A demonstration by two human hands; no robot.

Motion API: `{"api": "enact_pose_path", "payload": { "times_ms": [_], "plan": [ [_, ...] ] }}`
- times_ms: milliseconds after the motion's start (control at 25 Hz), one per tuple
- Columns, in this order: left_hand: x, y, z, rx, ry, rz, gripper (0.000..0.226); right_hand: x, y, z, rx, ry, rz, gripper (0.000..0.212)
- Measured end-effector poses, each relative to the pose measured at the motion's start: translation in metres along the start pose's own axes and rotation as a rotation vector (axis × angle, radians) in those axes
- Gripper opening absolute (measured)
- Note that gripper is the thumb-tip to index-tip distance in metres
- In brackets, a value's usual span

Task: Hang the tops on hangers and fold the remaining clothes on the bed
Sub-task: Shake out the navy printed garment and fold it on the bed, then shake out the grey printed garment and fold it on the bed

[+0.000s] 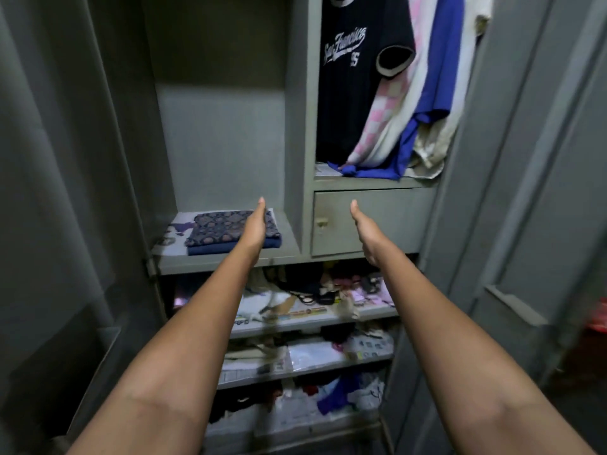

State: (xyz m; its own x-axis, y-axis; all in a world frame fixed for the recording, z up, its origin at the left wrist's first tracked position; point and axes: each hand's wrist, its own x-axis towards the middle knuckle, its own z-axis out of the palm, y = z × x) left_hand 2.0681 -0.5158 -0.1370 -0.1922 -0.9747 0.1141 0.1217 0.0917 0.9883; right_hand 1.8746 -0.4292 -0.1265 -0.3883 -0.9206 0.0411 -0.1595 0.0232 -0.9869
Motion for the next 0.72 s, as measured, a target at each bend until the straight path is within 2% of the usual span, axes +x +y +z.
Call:
{"api": "enact_pose_path", "payload": {
  "times_ms": [120,240,400,480,600,720],
  "plan": [
    [-0.027,0.01,0.049,-0.018,-0.142,0.009,0.056,-0.047,-0.001,-0.052,-0.009,0.087,-0.026,0.073],
    [-0.062,0.009,0.103,-0.044,-0.307,-0.023,0.054,-0.108,0.007,-0.105,0.06,0.236,-0.059,0.063],
    [-0.13,0.014,0.168,-0.054,-0.532,-0.062,0.054,-0.21,0.016,-0.163,0.092,0.462,0.026,0.062],
    [-0.17,0.018,0.198,-0.085,-0.641,-0.101,0.053,-0.262,0.019,-0.187,0.121,0.595,0.056,0.053],
    [-0.243,0.025,0.241,-0.078,-0.867,-0.15,0.052,-0.34,0.02,-0.225,0.137,0.741,0.08,0.051],
    [-0.312,0.033,0.279,-0.111,-1.057,-0.174,0.05,-0.412,0.027,-0.266,0.053,0.908,0.137,0.065]
  ]
}}
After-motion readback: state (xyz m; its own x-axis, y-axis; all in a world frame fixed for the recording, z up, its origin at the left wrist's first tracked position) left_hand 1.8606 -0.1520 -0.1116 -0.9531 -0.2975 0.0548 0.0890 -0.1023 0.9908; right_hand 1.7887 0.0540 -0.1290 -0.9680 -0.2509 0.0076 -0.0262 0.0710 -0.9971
